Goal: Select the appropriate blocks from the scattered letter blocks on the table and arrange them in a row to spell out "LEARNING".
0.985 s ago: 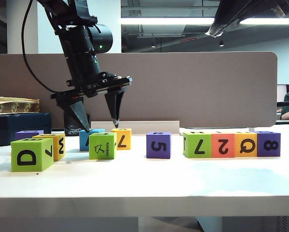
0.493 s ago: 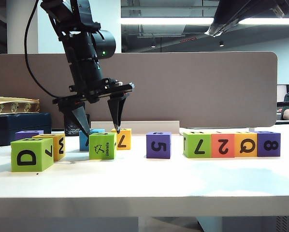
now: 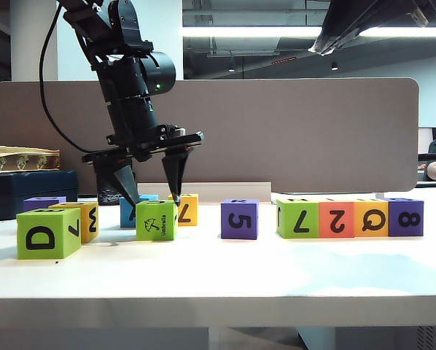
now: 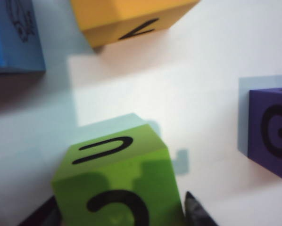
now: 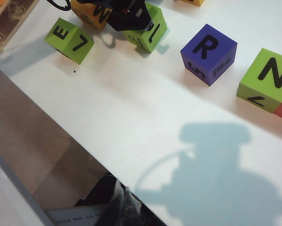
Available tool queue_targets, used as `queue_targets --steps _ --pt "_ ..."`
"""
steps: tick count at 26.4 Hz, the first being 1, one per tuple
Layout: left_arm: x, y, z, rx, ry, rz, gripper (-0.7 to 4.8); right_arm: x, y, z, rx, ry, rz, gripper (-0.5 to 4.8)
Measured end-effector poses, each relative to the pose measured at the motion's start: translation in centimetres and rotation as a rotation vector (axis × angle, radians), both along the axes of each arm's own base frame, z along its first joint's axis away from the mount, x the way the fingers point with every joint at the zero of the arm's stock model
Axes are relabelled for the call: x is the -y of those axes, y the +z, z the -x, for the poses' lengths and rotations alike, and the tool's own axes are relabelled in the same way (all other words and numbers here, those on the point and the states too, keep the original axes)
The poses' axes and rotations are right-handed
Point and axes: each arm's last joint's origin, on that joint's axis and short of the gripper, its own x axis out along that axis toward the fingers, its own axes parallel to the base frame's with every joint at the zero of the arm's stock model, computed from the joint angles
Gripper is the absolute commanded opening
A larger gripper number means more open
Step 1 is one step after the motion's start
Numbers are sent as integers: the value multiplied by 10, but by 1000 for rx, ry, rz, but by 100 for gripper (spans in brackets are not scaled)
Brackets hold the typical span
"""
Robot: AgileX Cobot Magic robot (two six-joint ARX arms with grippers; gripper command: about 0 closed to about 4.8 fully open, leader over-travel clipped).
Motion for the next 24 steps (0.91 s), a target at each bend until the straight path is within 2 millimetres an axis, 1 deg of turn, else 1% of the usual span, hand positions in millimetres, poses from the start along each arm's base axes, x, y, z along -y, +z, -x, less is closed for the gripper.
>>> queue_targets --steps 1,2,3,6,9,12,17,20,21,24 --pt "0 -1 0 -2 -1 -1 319 0 0 0 0 0 0 -1" --pt "1 -3 -1 -5 -1 -2 298 0 0 0 -1 0 0 -1" --pt "1 -4 -1 -6 0 -3 295 0 0 0 0 0 -1 -1" --pt "0 -4 -1 -4 2 -6 263 0 0 0 0 0 0 -1" --pt "0 -4 -2 1 2 -11 262 0 0 0 0 0 0 -1" --pt "0 -4 -2 1 -2 -12 245 0 0 0 0 0 0 -1" --pt "0 0 -2 17 -29 -24 240 0 0 0 0 0 0 -1" --pt "-7 23 3 70 -31 -10 240 0 0 0 0 0 0 -1" --pt "-12 34 3 100 -32 -8 240 0 0 0 0 0 0 -1" --pt "-26 48 1 153 -2 -45 241 0 0 0 -1 0 0 -1"
